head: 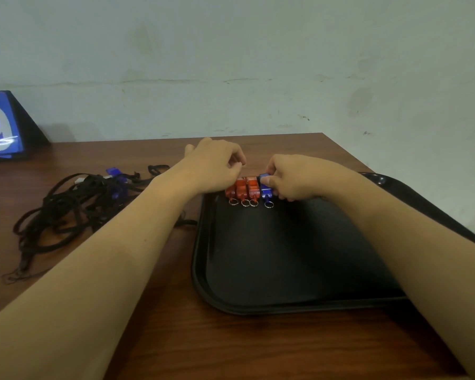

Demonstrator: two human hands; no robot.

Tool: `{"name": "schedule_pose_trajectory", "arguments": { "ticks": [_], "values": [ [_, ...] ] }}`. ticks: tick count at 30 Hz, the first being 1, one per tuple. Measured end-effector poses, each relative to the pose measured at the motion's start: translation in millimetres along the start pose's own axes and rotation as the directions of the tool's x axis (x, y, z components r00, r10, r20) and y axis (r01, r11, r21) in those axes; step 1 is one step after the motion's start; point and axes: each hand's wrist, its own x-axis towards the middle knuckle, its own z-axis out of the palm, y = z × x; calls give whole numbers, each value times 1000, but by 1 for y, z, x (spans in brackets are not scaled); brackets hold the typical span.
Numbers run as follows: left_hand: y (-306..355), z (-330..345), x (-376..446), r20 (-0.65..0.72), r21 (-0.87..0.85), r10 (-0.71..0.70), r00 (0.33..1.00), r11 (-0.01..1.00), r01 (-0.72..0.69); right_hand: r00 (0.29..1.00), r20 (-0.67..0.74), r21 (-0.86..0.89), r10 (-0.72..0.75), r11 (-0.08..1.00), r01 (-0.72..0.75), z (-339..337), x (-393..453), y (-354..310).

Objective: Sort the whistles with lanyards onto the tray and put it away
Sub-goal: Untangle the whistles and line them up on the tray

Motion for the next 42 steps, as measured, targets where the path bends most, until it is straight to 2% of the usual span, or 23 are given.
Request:
{"name": "schedule_pose_trajectory", "arguments": {
  "ticks": [15, 32, 42],
  "values": [
    [0, 1, 1, -4, -4, -2, 1000, 1000, 2, 1000, 9, -22, 26, 999, -26, 8, 14, 3],
    [-1, 1, 1, 3, -11, -1, 1000, 1000, 1, 1000, 3, -70, -15, 997, 15, 6, 8, 2],
    [-4, -1, 2, -5, -12, -12, 1000, 1000, 12, 1000, -6, -19, 10, 1000, -10, -4, -1, 2]
  ]
}}
